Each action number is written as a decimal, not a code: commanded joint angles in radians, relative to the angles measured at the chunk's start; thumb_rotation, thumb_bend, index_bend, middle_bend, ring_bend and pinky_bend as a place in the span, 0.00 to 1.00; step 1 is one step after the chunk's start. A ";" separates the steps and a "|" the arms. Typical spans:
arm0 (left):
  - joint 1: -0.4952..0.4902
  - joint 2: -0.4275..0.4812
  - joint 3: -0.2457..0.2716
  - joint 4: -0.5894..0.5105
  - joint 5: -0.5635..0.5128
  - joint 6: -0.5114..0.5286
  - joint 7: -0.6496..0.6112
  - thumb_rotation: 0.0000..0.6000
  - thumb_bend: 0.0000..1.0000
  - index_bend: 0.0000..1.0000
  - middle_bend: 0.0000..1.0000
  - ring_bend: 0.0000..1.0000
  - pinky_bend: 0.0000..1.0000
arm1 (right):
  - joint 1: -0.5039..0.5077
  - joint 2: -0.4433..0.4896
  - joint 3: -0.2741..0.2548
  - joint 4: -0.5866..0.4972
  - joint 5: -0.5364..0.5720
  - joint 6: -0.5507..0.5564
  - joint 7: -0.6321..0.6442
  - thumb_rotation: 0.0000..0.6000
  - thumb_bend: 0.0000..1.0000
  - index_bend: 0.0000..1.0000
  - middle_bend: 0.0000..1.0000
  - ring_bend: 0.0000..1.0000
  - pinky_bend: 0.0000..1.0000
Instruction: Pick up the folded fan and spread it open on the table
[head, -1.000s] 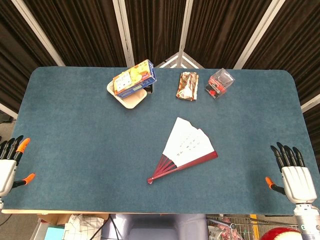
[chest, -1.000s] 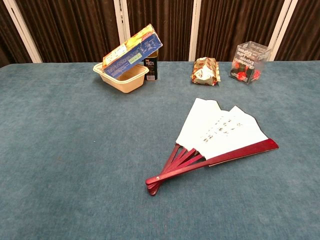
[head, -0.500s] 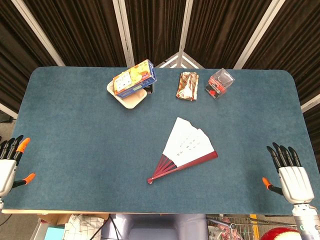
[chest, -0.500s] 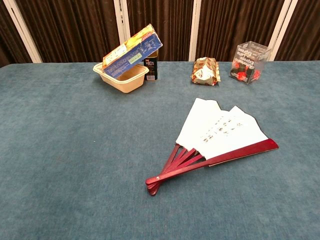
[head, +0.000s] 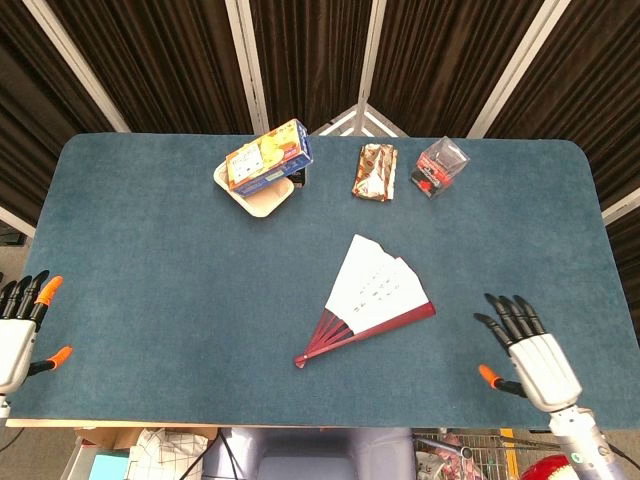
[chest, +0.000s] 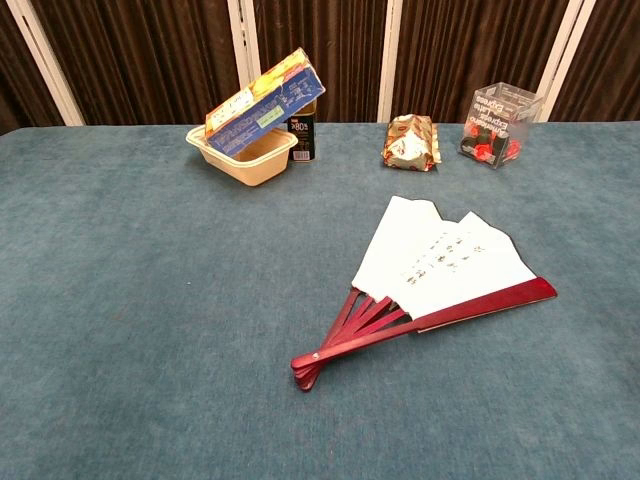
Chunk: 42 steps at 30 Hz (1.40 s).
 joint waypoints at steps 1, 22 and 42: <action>0.000 -0.002 -0.001 -0.002 -0.004 -0.002 0.004 1.00 0.00 0.00 0.00 0.00 0.00 | 0.025 -0.048 -0.009 0.004 -0.009 -0.042 -0.030 1.00 0.27 0.27 0.05 0.00 0.00; -0.003 -0.005 -0.001 0.002 -0.004 -0.007 0.007 1.00 0.00 0.00 0.00 0.00 0.00 | 0.046 -0.406 -0.005 0.095 0.029 -0.097 -0.136 1.00 0.26 0.44 0.15 0.02 0.00; -0.009 -0.006 -0.001 0.000 -0.008 -0.019 0.004 1.00 0.00 0.00 0.00 0.00 0.00 | 0.135 -0.597 0.017 0.332 0.033 -0.156 -0.123 1.00 0.26 0.50 0.16 0.02 0.00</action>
